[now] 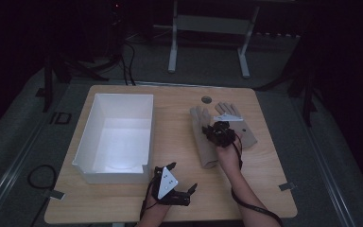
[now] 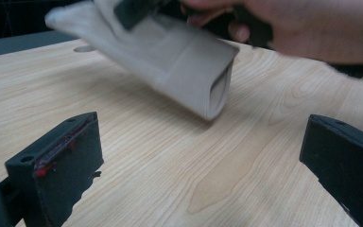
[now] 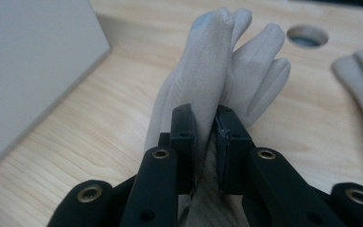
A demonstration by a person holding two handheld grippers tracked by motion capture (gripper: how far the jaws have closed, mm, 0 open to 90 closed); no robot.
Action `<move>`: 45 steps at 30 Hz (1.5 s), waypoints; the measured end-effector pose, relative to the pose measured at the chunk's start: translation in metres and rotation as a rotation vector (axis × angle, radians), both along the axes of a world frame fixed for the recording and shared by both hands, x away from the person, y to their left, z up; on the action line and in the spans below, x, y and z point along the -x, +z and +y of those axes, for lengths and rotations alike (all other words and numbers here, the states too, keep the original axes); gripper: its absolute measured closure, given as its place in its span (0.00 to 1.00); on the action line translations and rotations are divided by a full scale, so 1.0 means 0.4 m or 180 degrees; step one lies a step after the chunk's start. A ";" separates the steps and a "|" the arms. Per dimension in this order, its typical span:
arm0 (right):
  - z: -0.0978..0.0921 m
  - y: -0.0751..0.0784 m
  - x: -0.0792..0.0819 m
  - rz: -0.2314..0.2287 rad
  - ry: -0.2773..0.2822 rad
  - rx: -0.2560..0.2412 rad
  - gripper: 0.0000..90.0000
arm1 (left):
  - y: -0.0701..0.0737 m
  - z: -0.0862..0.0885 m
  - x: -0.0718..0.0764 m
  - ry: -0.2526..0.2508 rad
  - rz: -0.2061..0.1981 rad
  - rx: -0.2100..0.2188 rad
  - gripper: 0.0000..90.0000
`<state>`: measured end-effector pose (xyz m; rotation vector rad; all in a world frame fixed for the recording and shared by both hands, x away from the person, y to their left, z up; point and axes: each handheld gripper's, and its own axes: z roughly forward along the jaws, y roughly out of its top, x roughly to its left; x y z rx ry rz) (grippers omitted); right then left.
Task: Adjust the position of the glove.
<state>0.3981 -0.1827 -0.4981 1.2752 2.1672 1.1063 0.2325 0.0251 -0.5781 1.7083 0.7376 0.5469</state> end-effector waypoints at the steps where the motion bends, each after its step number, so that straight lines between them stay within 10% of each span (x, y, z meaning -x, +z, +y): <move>1: -0.001 0.013 0.004 -0.0027 -0.0013 -0.0018 0.88 | 0.000 0.000 0.000 0.0001 0.0000 -0.0004 0.00; 12: -0.023 0.025 0.033 -0.0058 -0.0371 -0.0126 0.88 | 0.000 0.000 0.001 -0.0005 -0.0005 -0.0008 0.00; 32: -0.037 -0.166 0.032 0.0265 -0.0646 -0.0074 0.80 | 0.000 0.001 0.000 -0.0020 0.0002 -0.0008 0.00; 45: -0.071 -0.105 0.045 0.0026 -0.0472 0.0004 0.55 | 0.000 0.001 0.000 -0.0026 0.0008 0.0000 0.00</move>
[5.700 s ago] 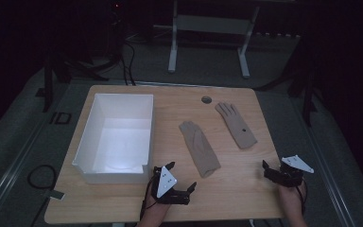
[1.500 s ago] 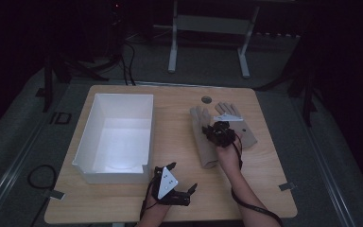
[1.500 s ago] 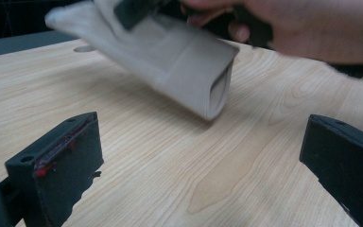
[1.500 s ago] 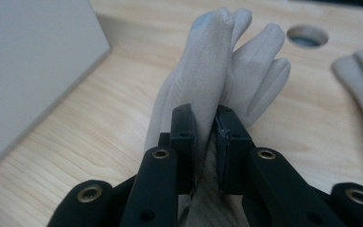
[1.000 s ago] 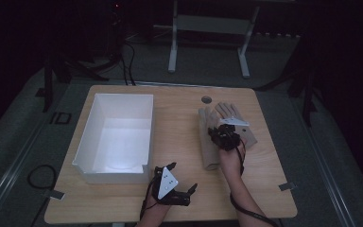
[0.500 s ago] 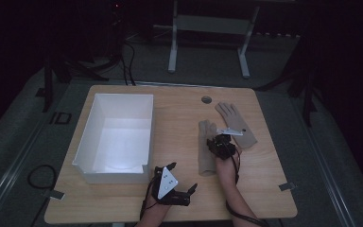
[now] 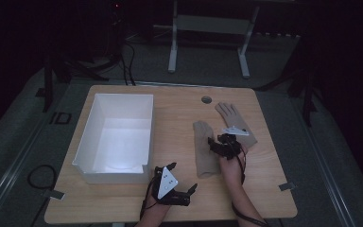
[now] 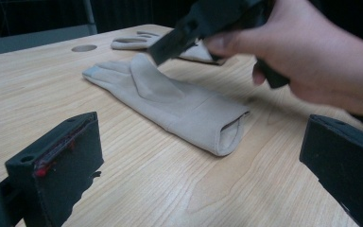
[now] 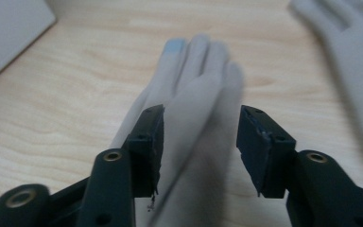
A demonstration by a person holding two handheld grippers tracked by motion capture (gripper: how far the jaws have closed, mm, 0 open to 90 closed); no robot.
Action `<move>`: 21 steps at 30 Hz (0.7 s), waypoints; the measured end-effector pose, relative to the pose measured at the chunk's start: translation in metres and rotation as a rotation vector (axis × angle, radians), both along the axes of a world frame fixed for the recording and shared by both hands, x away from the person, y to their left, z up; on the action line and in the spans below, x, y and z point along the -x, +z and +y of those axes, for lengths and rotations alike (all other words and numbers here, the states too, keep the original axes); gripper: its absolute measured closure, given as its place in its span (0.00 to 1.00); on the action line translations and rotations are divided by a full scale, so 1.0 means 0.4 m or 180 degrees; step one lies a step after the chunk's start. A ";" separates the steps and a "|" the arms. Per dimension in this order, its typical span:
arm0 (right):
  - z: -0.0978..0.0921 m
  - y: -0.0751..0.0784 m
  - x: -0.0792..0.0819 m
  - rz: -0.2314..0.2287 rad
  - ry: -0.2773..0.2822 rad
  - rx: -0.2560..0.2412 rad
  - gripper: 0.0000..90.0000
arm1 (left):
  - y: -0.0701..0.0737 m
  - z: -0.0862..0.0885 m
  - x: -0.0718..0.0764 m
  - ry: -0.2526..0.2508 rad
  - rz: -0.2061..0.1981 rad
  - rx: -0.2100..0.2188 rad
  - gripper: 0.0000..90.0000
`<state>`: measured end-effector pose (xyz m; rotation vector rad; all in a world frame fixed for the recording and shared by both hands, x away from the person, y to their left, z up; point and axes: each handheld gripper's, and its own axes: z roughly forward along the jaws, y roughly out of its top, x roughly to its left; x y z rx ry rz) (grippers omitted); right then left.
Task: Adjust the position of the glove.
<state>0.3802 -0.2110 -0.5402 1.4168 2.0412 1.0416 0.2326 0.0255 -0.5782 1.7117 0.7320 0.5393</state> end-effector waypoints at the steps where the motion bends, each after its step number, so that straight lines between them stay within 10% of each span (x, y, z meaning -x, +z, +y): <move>1: -0.009 0.009 0.001 -0.0027 0.0038 -0.0035 0.55 | 0.000 0.000 0.000 -0.0001 -0.0002 -0.0003 0.00; 11: -0.131 0.079 -0.014 -0.0249 0.0375 0.0151 0.56 | 0.000 0.000 -0.001 -0.0003 0.0007 -0.0006 0.00; 21: -0.250 0.103 -0.076 -0.0213 0.0221 0.0174 0.62 | 0.000 0.001 -0.002 0.0008 0.0017 0.0009 0.00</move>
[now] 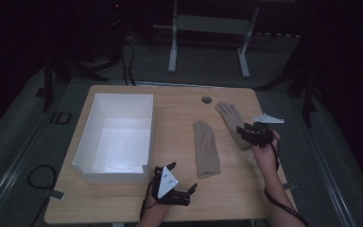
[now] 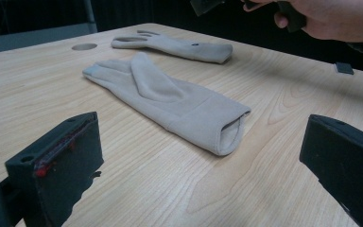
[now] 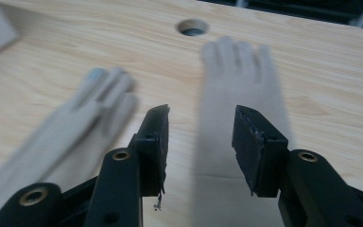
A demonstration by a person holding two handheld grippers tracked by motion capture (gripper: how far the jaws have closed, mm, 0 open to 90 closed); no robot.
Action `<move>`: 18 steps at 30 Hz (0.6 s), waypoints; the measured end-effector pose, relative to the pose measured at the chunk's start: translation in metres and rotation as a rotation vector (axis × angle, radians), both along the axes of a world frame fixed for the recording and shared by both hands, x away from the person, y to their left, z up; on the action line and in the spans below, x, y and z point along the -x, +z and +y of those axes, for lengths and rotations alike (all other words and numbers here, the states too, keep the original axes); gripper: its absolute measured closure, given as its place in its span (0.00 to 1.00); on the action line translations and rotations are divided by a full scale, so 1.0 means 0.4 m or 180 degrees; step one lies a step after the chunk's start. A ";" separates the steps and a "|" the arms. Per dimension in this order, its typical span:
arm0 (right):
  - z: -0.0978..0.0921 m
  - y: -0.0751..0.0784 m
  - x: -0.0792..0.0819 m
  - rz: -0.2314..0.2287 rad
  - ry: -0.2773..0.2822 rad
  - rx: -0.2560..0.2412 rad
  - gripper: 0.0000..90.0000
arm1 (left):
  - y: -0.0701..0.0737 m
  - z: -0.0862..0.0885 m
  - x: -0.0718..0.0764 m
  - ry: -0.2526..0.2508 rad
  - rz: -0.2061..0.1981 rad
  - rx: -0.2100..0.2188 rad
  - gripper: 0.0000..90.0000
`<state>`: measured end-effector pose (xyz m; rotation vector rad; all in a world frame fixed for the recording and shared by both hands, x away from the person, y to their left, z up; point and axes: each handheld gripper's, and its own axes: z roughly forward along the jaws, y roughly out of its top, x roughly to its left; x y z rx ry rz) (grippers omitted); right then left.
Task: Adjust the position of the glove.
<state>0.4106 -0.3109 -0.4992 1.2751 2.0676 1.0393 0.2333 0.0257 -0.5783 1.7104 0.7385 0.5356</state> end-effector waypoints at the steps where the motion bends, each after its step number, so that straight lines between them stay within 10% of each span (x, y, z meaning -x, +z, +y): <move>1: -0.006 -0.003 -0.009 0.0019 -0.0021 0.0012 0.62 | 0.000 0.000 0.000 0.0004 0.0001 0.0009 0.00; 18: -0.027 -0.082 -0.151 0.0178 -0.0040 0.0145 0.57 | -0.001 0.002 0.003 0.0032 -0.0021 0.0039 0.00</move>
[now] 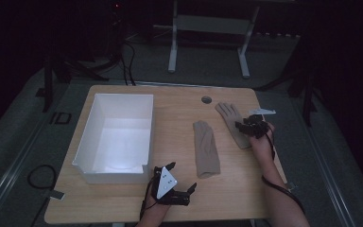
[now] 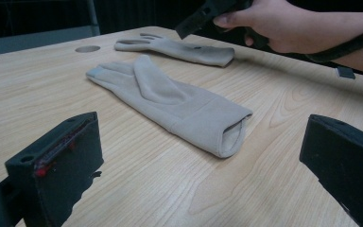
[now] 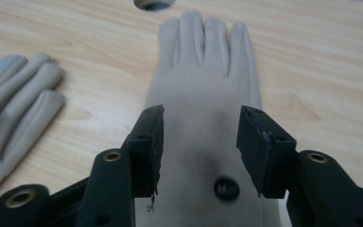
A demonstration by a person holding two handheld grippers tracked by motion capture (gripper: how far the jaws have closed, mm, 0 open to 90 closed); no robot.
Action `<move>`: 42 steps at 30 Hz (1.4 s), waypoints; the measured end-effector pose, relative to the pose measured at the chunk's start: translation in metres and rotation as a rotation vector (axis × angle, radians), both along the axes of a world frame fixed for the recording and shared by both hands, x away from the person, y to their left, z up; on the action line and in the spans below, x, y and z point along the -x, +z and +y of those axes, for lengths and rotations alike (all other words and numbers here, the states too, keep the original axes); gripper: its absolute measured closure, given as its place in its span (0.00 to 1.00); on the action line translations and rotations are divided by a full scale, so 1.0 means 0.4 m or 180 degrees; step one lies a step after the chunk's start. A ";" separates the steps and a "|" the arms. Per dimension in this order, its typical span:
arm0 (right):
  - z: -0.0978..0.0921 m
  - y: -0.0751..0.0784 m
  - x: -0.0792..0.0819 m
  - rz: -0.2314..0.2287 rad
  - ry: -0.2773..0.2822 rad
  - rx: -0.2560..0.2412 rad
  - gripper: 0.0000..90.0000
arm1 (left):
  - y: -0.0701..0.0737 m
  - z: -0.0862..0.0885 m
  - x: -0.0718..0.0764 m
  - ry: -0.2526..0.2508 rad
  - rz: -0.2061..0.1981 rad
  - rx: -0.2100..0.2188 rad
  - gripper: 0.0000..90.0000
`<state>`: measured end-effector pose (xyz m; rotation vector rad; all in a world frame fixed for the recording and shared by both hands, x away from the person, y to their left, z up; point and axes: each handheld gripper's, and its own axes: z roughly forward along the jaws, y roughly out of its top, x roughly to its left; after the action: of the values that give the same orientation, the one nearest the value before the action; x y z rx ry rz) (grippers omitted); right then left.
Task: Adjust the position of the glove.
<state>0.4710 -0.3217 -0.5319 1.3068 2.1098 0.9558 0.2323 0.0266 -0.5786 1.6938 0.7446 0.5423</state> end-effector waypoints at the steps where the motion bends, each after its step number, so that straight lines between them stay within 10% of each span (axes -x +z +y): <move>1: -0.001 -0.002 -0.006 -0.0018 0.0038 -0.0014 0.57 | 0.000 -0.001 0.001 0.0002 -0.0009 -0.0009 0.00; 13: 0.001 -0.062 -0.054 0.0165 -0.0019 0.0059 0.56 | 0.000 -0.003 0.003 0.0016 -0.0036 -0.0021 0.00; 21: 0.013 -0.058 -0.053 0.0180 -0.0060 0.0145 0.88 | 0.000 -0.002 0.003 0.0009 -0.0032 -0.0019 0.00; 34: 0.021 0.065 -0.015 0.0073 -0.0428 -0.0125 0.93 | 0.000 -0.003 0.003 0.0015 -0.0030 -0.0032 0.00; 42: 0.011 0.165 0.097 -0.0186 -0.0697 -0.0160 0.93 | 0.000 -0.003 0.002 0.0017 -0.0026 -0.0027 0.00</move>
<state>0.4322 -0.3174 -0.4658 1.4808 1.8643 0.9462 0.2313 0.0256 -0.5785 1.6970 0.7420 0.5566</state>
